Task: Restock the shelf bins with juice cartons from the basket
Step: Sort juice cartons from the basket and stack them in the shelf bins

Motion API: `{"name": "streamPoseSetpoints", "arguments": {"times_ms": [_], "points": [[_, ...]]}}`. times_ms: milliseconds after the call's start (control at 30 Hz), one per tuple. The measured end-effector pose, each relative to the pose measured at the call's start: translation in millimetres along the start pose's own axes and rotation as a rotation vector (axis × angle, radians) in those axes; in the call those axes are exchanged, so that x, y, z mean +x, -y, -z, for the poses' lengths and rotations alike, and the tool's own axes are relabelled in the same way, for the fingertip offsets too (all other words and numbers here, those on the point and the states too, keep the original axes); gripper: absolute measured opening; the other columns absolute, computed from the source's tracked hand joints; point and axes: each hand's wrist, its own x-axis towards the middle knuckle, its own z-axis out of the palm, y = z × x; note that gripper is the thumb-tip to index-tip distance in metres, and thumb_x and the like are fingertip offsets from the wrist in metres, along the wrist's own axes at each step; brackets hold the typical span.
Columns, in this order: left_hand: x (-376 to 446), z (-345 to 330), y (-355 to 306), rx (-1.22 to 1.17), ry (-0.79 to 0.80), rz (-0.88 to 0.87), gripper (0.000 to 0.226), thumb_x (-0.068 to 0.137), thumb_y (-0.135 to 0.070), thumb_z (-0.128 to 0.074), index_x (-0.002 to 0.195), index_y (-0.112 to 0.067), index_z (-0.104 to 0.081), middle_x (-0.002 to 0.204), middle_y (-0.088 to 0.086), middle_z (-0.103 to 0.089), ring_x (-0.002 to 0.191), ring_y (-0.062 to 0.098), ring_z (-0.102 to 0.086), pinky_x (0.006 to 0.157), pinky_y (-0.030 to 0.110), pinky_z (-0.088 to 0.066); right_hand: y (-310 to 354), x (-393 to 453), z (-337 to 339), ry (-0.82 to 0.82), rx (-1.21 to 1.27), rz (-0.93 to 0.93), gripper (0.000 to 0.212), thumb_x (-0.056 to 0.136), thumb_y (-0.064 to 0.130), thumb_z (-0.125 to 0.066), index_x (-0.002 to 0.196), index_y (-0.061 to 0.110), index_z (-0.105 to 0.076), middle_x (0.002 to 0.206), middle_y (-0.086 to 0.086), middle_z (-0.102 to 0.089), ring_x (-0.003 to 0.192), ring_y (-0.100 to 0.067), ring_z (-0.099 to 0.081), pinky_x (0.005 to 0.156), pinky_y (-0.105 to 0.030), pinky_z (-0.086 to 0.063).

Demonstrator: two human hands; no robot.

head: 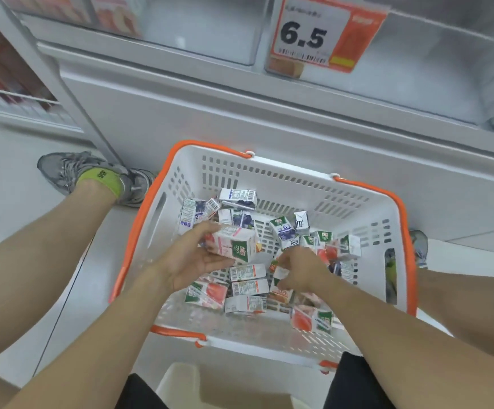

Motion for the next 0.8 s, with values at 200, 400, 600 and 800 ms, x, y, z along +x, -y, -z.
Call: {"name": "streamPoseSetpoints", "arguments": {"times_ms": [200, 400, 600, 800], "points": [[-24, -19, -9, -0.173, 0.212, -0.088, 0.064, 0.068, -0.025, -0.086, 0.121, -0.001, -0.061, 0.097, 0.021, -0.067, 0.079, 0.03, -0.068, 0.07, 0.038, -0.063, 27, -40, 103, -0.142, 0.125, 0.152, 0.056, 0.062, 0.026, -0.093, 0.109, 0.02, -0.063, 0.101, 0.001, -0.064, 0.084, -0.012, -0.062, 0.063, -0.022, -0.046], [-61, -53, -35, -0.262, 0.427, -0.264, 0.072, 0.041, -0.033, -0.101, 0.103, -0.004, -0.076, 0.092, 0.02, -0.067, 0.075, 0.029, -0.068, 0.066, 0.035, -0.061, 64, -128, 216, -0.301, 0.078, 0.427, 0.042, 0.061, 0.025, -0.095, 0.092, 0.023, -0.067, 0.09, 0.005, -0.069, 0.078, -0.011, -0.063, 0.066, -0.025, -0.051], [-100, -87, -85, -0.047, 0.435, -0.62, 0.077, 0.038, -0.038, -0.101, 0.104, -0.008, -0.075, 0.098, 0.018, -0.072, 0.081, 0.028, -0.073, 0.066, 0.029, -0.06, 64, -184, 287, -0.659, 0.452, 0.761, 0.041, 0.069, 0.009, -0.089, 0.103, 0.022, -0.069, 0.097, 0.006, -0.073, 0.094, -0.013, -0.067, 0.081, -0.025, -0.056], [-147, -115, -169, 0.201, 0.359, -0.826, 0.095, 0.033, -0.028, -0.102, 0.113, 0.0, -0.06, 0.091, 0.021, -0.072, 0.083, 0.034, -0.073, 0.068, 0.031, -0.06, 75, -172, 320, -1.114, 0.58, 0.826, 0.031, 0.081, 0.008, -0.079, 0.106, 0.019, -0.064, 0.102, 0.014, -0.069, 0.096, -0.003, -0.063, 0.087, -0.012, -0.046]]}}
